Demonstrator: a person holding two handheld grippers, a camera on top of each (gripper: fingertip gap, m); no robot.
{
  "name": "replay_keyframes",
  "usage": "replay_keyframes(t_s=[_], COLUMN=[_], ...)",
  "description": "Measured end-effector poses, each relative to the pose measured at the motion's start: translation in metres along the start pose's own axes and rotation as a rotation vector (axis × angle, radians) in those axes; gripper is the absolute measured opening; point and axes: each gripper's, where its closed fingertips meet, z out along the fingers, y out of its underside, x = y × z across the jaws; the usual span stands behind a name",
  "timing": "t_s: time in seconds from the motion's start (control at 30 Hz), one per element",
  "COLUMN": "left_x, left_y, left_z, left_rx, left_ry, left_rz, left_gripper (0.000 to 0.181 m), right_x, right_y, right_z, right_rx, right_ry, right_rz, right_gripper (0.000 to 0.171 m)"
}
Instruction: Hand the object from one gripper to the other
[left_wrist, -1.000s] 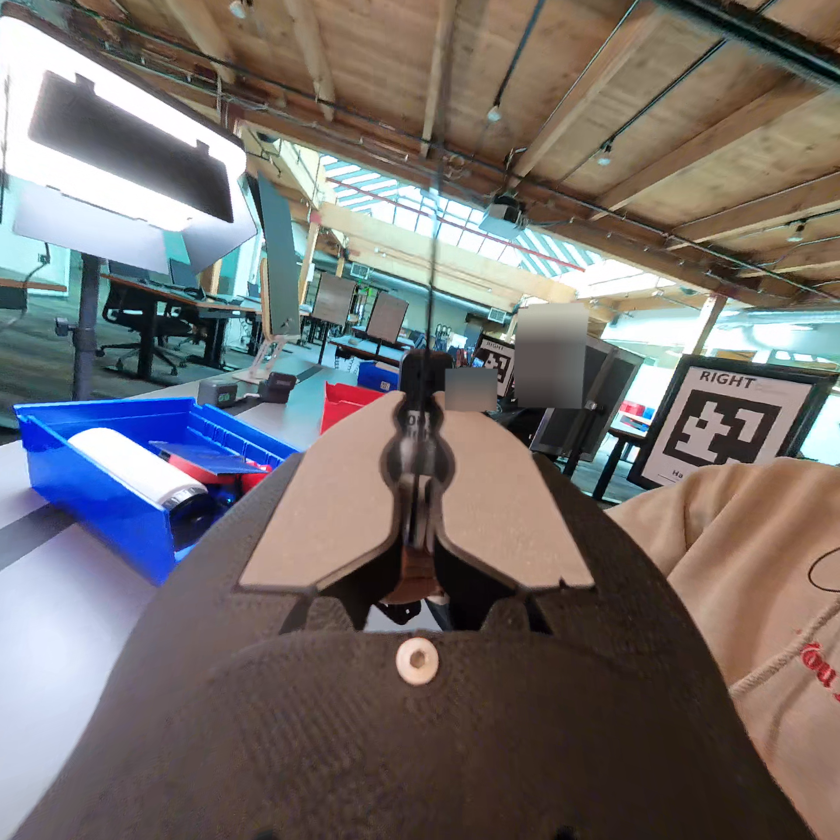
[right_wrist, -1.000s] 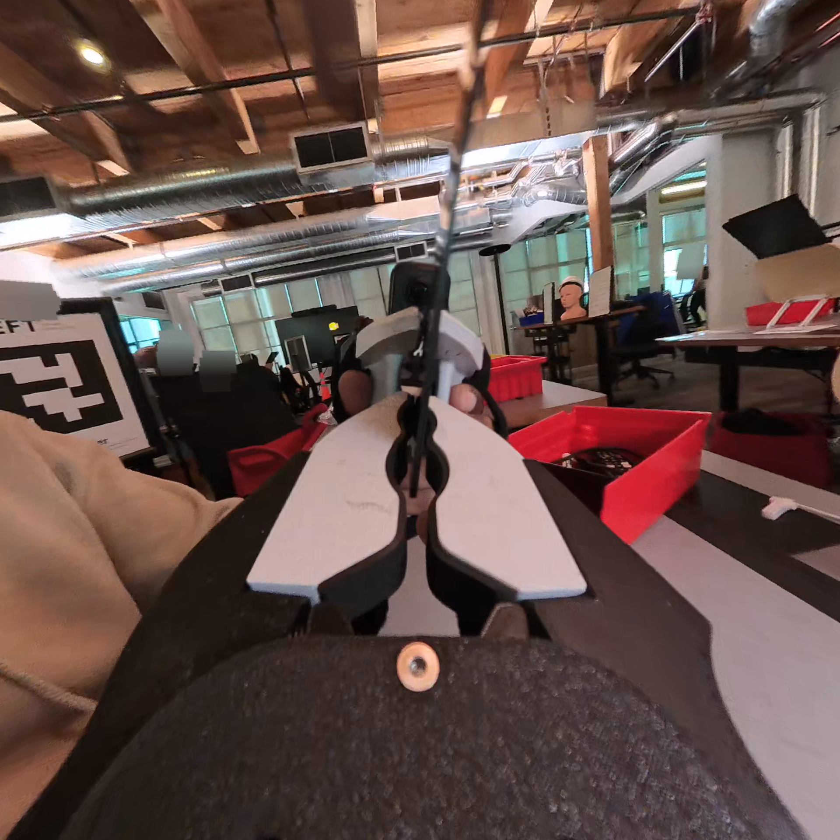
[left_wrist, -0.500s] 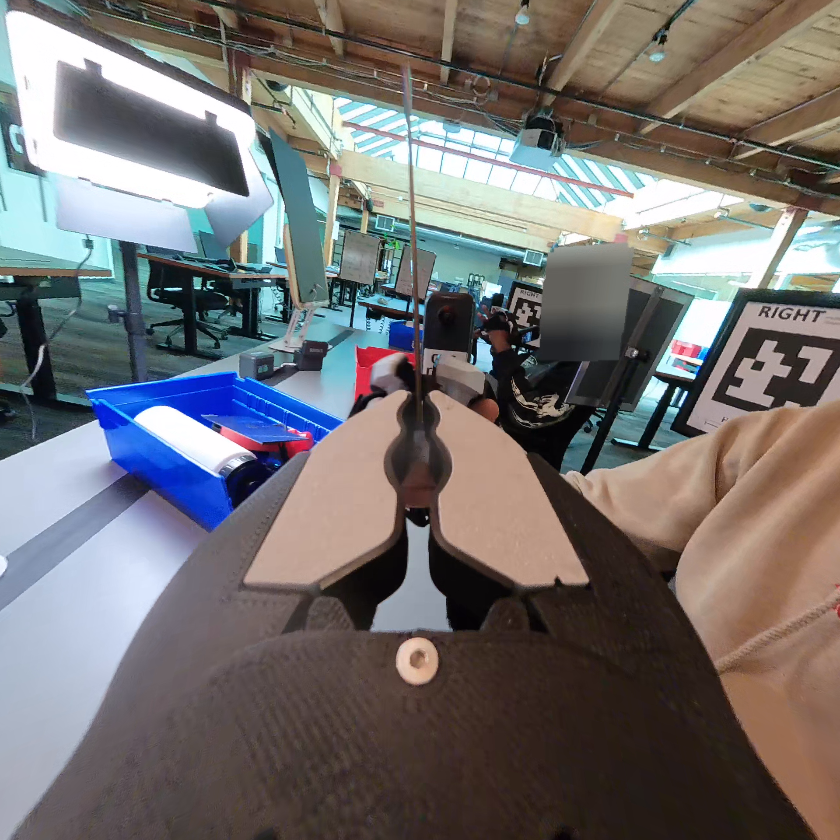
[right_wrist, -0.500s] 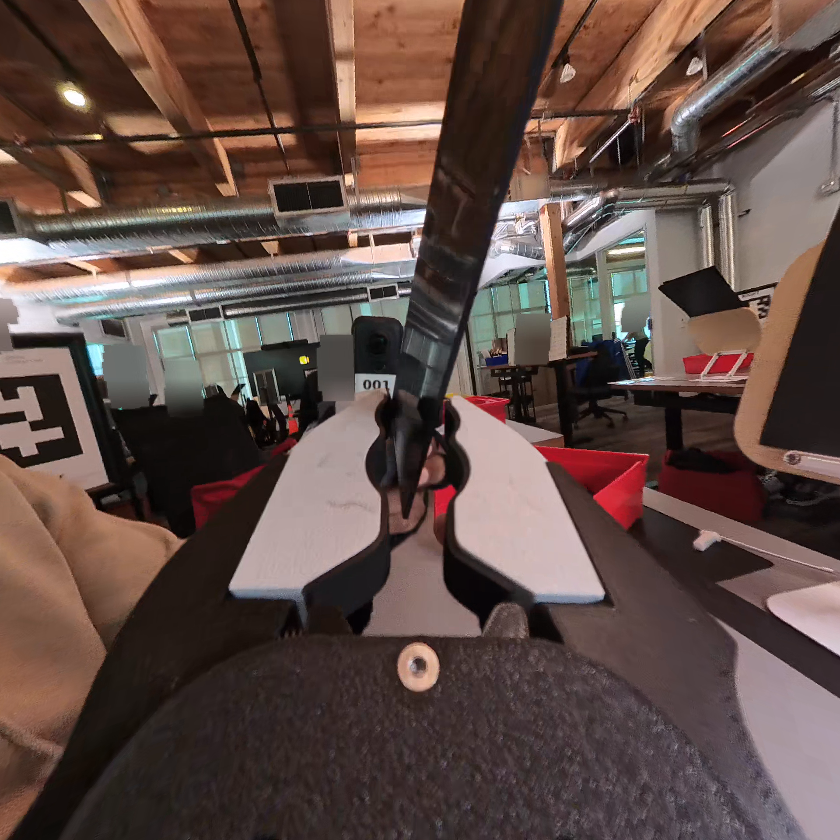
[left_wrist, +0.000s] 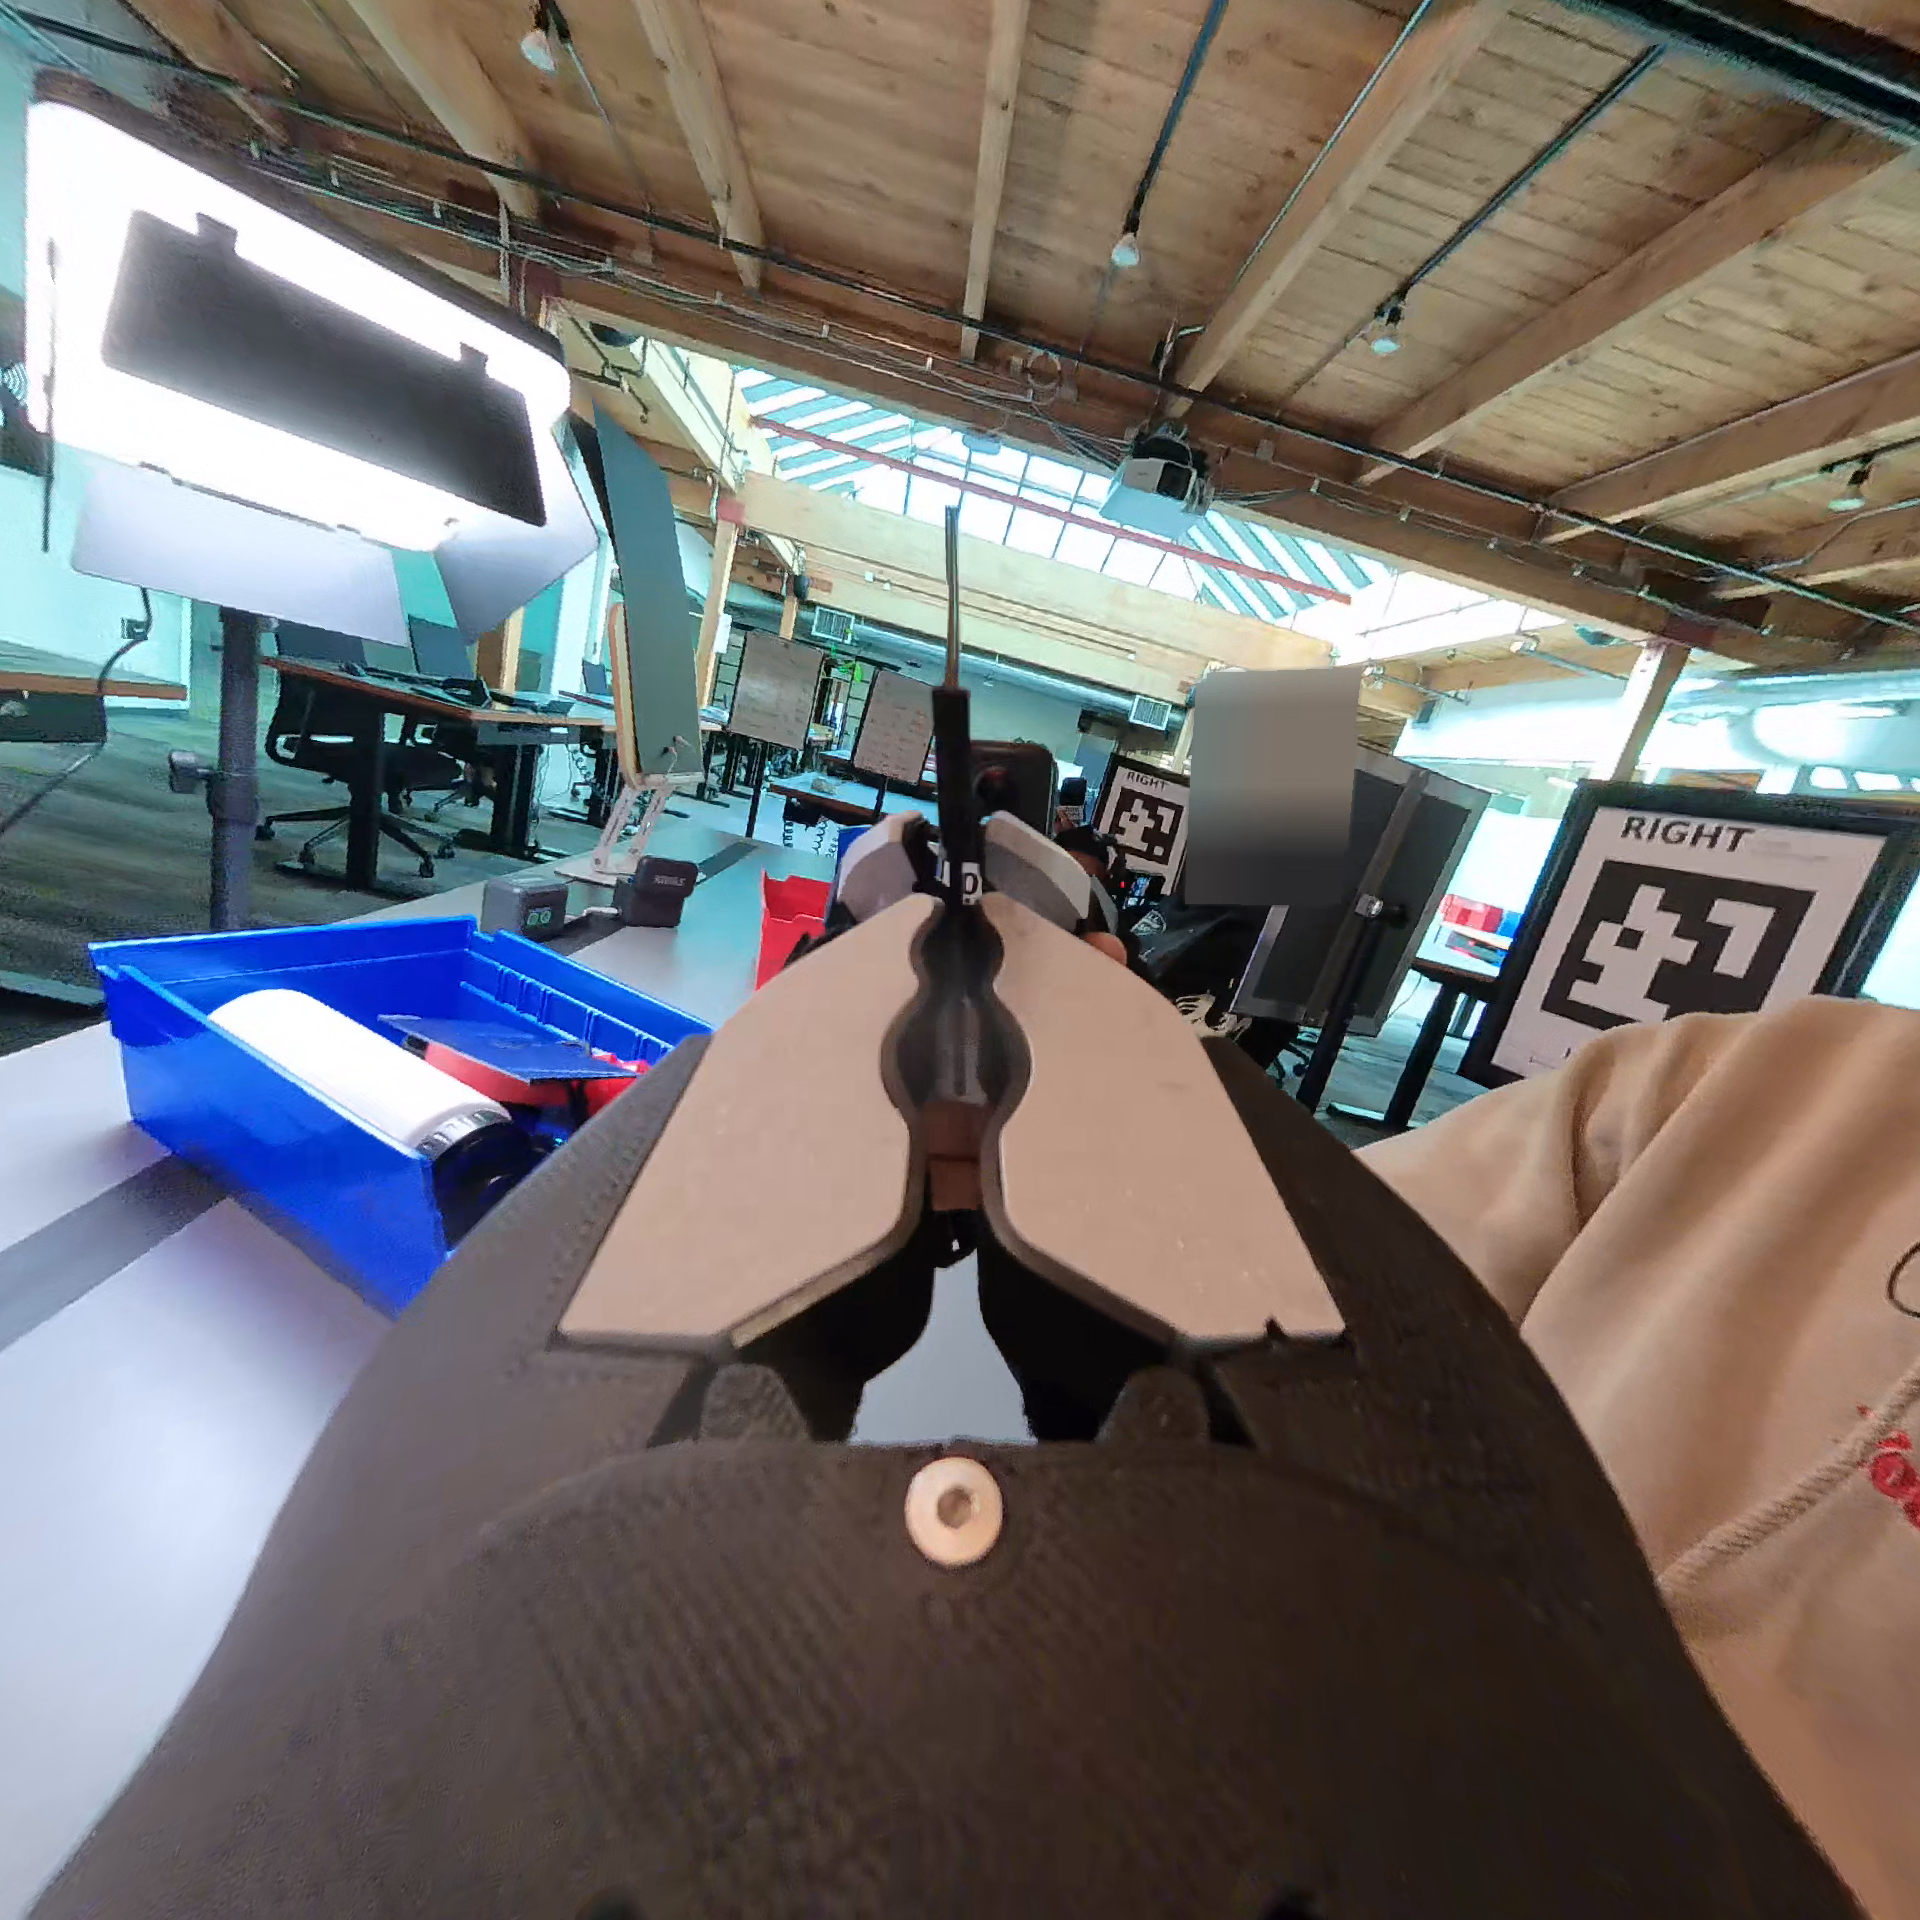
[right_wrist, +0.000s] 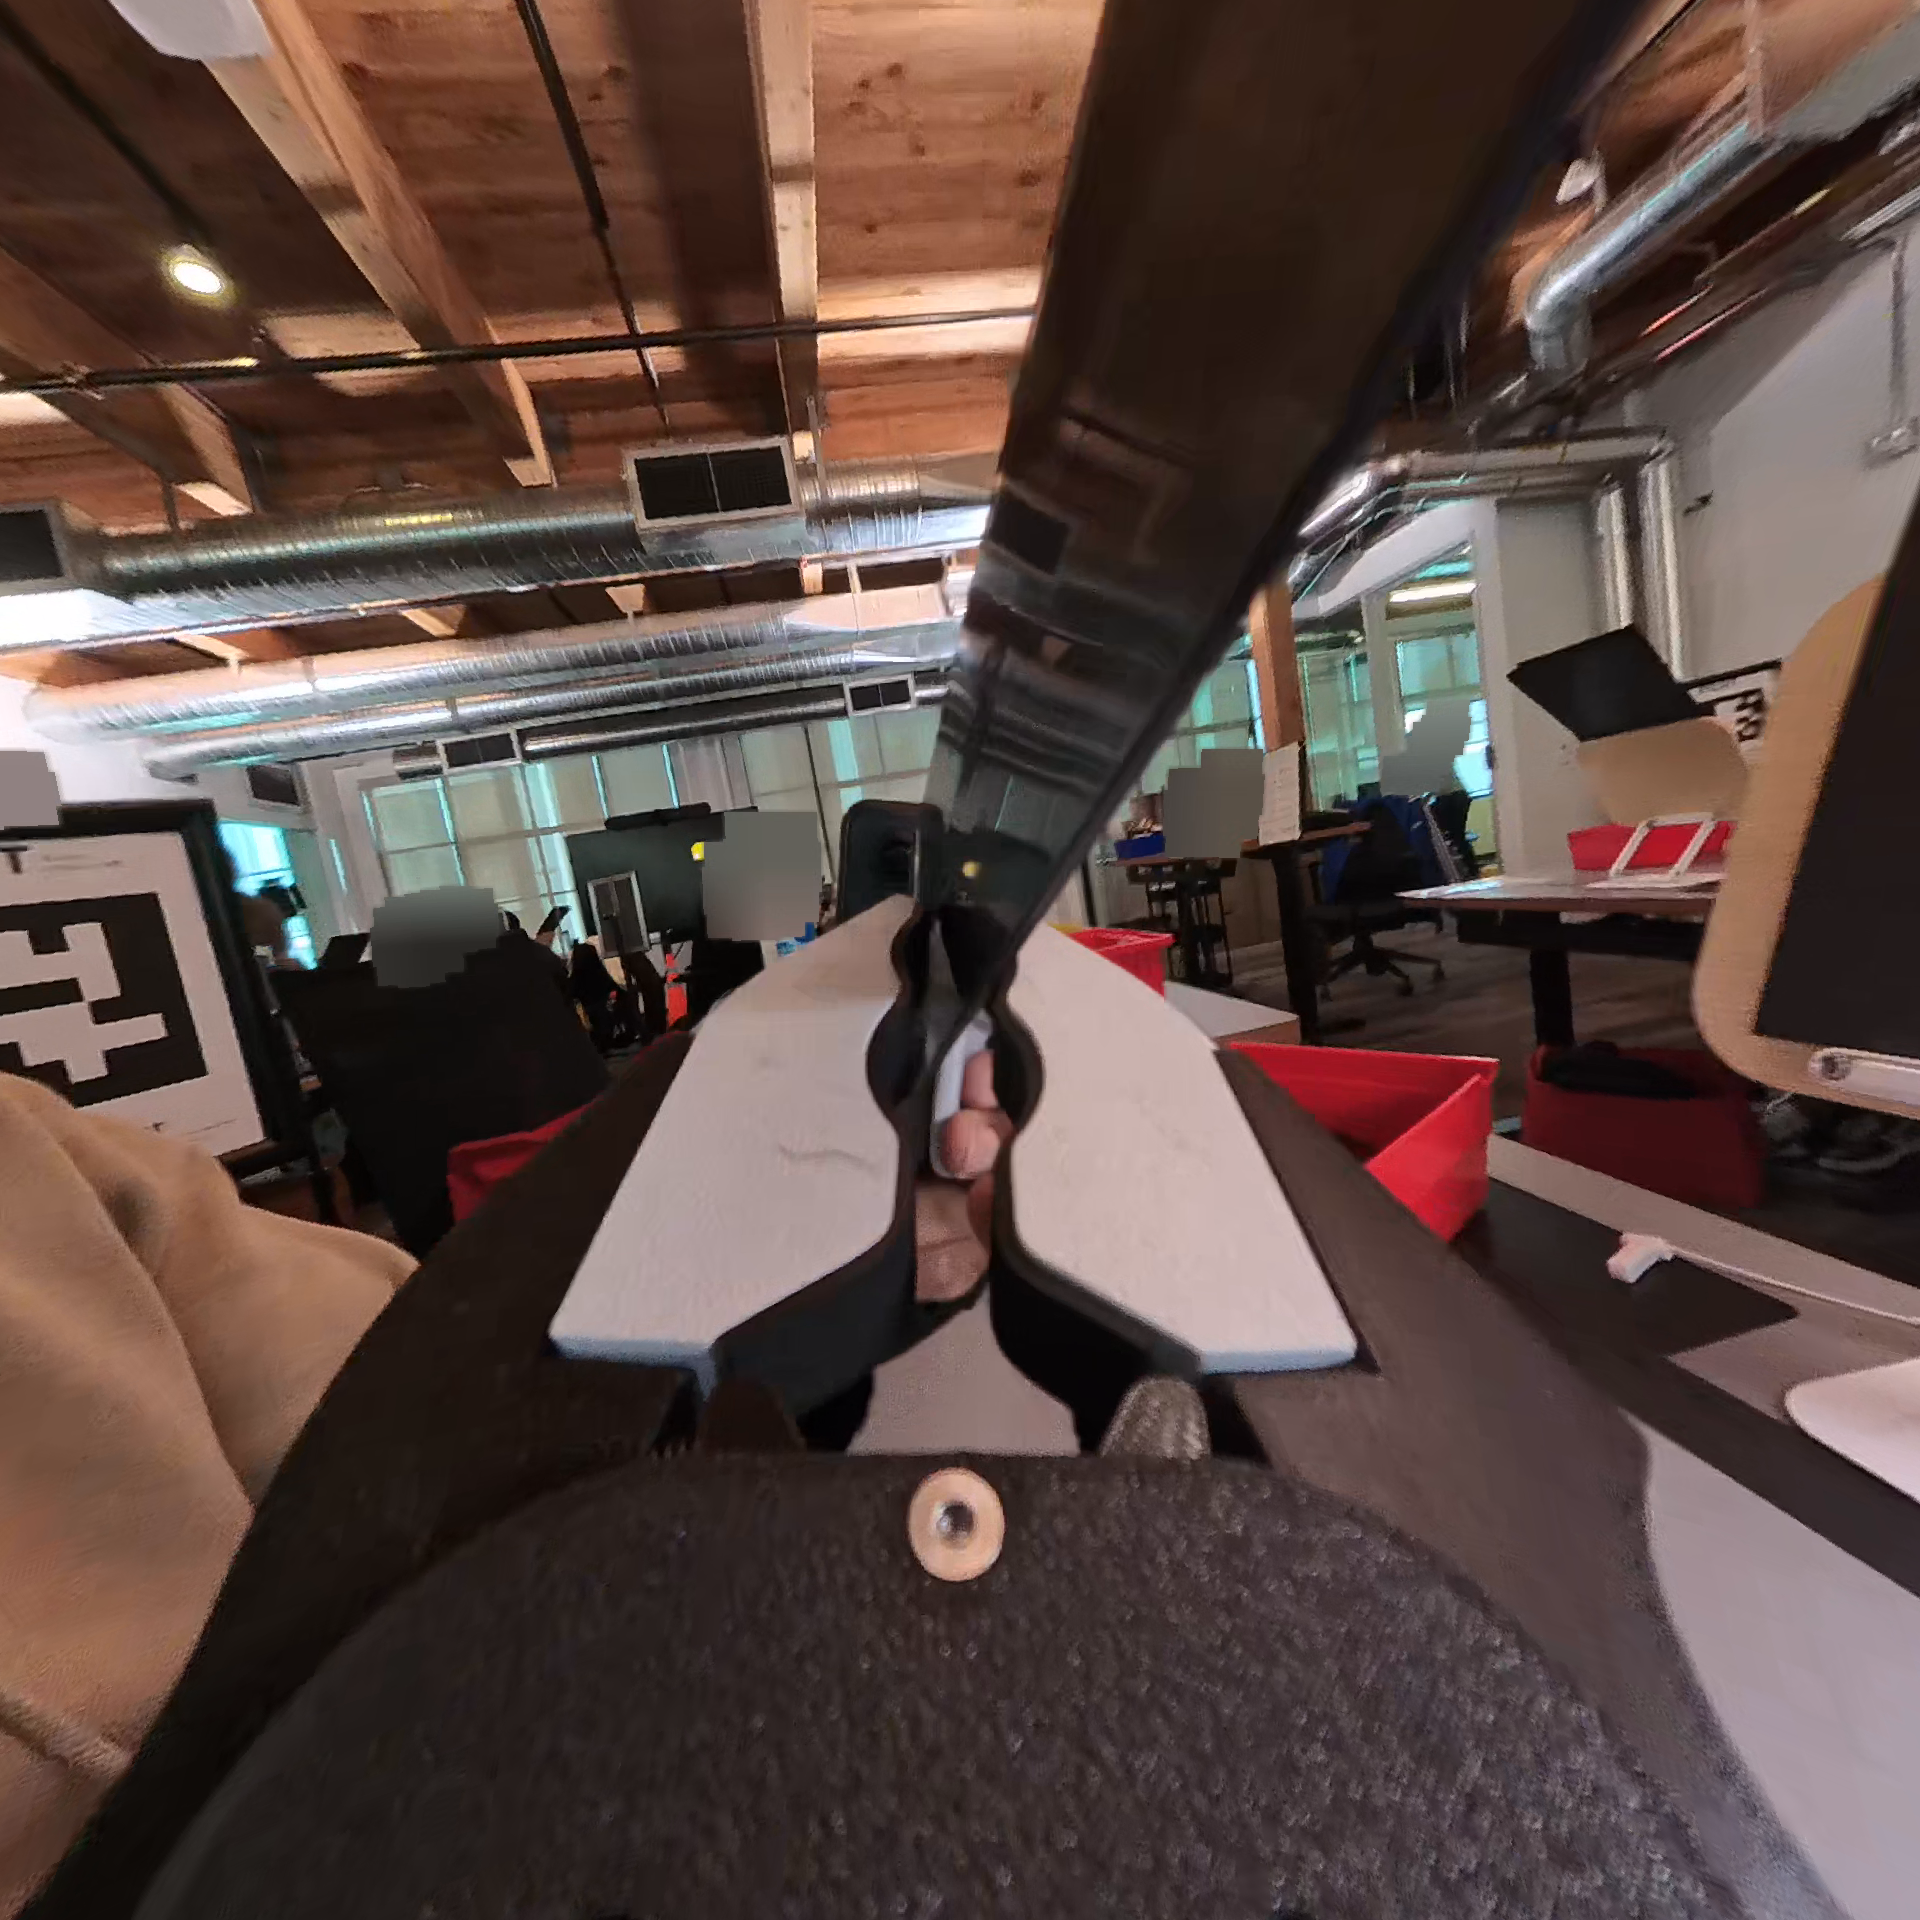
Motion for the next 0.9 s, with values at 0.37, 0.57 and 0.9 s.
replay_keyframes(t_s=[0.37,0.57,0.9], left_x=[0.003,0.001,-0.013], left_y=[-0.010,-0.010,-0.032], left_z=[-0.002,-0.002,-0.026], left_rx=[0.206,0.194,0.146], left_ry=[0.013,-0.012,-0.039], left_rz=[-0.004,0.004,-0.038], left_gripper=[0.019,0.002,0.003], right_x=[-0.009,-0.005,0.011], right_y=[-0.017,0.010,-0.013], right_z=[-0.006,0.006,-0.011], right_rx=[0.186,0.116,0.156], right_ry=[-0.039,-0.016,0.011], right_rz=[0.047,0.101,0.086], right_gripper=[0.001,0.002,0.002])
